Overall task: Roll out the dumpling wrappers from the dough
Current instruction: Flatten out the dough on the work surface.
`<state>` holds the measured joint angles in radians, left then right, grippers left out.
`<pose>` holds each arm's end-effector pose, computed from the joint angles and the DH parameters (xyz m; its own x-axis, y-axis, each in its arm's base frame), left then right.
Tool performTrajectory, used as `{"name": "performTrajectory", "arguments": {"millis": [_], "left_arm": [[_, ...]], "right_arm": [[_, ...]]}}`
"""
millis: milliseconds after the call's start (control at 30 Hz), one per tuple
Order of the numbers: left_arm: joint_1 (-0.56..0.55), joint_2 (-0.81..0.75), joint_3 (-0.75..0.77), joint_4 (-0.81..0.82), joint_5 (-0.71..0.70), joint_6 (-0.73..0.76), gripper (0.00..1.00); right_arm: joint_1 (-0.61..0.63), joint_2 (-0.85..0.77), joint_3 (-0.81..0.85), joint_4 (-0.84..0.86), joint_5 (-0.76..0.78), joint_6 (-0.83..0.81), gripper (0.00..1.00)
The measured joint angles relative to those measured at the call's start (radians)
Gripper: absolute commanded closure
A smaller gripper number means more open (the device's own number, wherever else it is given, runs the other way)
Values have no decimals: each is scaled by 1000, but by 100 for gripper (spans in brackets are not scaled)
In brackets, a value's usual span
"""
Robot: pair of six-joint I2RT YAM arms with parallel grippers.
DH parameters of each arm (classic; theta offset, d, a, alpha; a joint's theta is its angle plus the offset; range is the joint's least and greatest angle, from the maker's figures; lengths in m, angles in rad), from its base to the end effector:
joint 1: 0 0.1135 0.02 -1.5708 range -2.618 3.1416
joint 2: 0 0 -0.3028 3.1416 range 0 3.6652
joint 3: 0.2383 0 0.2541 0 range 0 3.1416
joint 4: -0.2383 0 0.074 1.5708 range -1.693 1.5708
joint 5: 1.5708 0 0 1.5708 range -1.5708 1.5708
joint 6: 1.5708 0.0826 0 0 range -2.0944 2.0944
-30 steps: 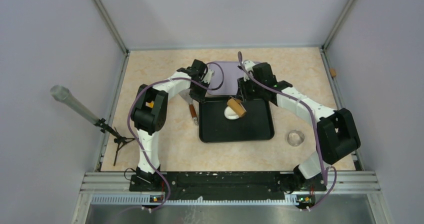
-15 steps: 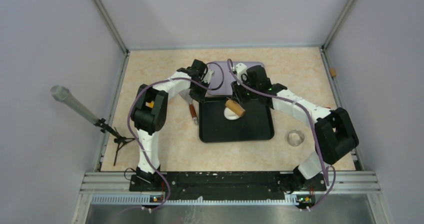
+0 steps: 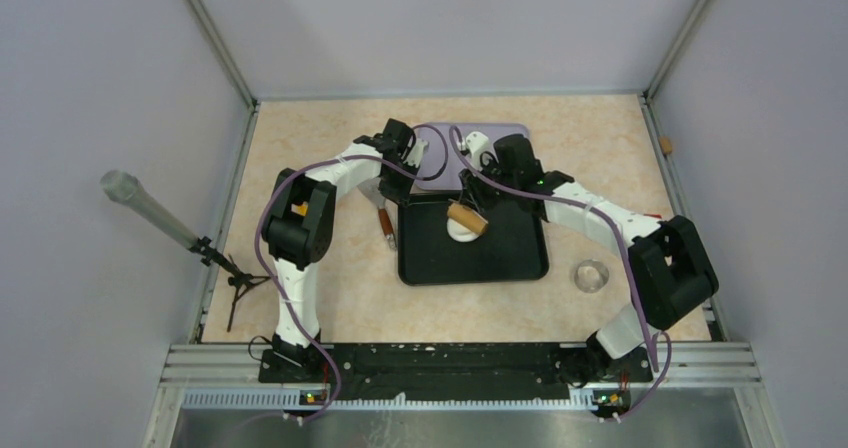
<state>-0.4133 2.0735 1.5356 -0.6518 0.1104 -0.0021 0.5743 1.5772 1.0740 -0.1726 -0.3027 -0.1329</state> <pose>0.4238 -0.1958 0.1589 -0.8510 0.3710 -0.3717 0.4349 0.8945 -0.1031 0.3111 0.2306 0.2542 -0.4260 -0.4263 -0.7980 -0.7771 0.6241 0.0814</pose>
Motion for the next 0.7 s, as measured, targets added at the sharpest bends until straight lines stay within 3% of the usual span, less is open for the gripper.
{"name": "performTrajectory", "arguments": {"millis": [700], "left_arm": [[0,0,0,0,0,0,100]], "right_arm": [[42,1,-8,-9,-50,-173,100]]}}
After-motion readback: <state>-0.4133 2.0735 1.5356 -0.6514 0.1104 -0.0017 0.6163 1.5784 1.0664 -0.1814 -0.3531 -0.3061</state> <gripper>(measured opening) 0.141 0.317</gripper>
